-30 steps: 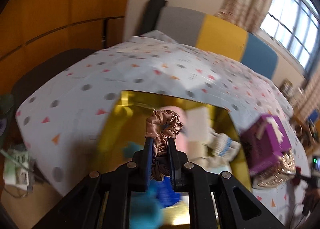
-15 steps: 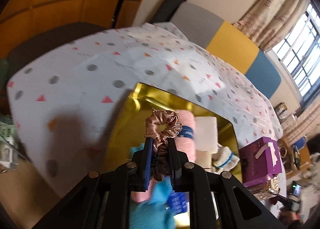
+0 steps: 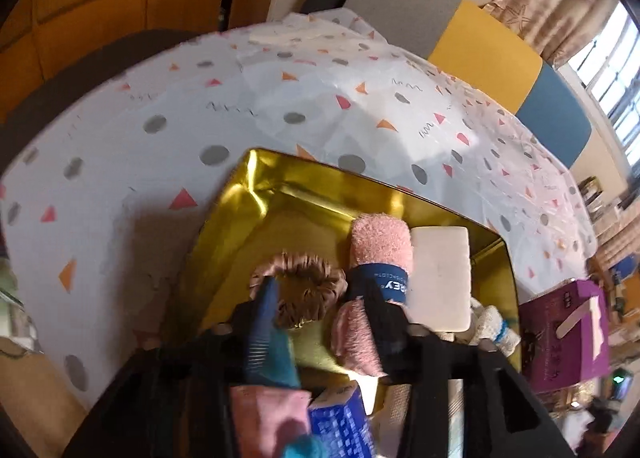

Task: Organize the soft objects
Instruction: 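Carry the scrunchie into the gold tray and open the left tool while the right tool holds the sock, then carry the red sock into the gold tray with the right tool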

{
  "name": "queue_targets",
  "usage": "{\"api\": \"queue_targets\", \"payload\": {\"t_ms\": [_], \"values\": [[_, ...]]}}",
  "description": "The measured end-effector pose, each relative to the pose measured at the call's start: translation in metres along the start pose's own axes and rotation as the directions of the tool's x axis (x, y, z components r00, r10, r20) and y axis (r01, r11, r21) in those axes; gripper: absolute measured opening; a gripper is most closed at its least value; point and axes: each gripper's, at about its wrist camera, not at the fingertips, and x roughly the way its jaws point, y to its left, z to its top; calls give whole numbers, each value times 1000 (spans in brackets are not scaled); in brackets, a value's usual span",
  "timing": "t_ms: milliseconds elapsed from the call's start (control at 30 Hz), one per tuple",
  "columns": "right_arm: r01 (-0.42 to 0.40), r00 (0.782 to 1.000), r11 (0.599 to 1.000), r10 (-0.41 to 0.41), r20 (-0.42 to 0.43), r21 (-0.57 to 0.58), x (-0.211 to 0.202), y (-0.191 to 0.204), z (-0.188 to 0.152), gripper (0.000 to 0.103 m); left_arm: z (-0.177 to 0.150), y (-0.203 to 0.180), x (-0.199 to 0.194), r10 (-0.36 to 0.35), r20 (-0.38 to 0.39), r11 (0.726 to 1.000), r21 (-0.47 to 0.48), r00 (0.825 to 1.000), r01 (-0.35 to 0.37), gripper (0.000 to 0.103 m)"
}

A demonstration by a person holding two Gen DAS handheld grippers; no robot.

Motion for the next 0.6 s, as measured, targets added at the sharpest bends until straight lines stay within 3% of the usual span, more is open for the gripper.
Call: {"api": "queue_targets", "payload": {"t_ms": [167, 300, 600], "values": [[4, 1000, 1000, -4, 5, -3, 0, 0, 0, 30, -20, -9, -32, 50, 99, 993, 97, 994, -60, 53], [-11, 1000, 1000, 11, 3, 17, 0, -3, -1, 30, -46, -21, -52, 34, 135, 984, 170, 990, -56, 54], [-138, 990, 977, 142, -7, 161, -4, -23, 8, 25, -68, -45, -72, -32, 142, 971, 237, 989, -3, 56]]}}
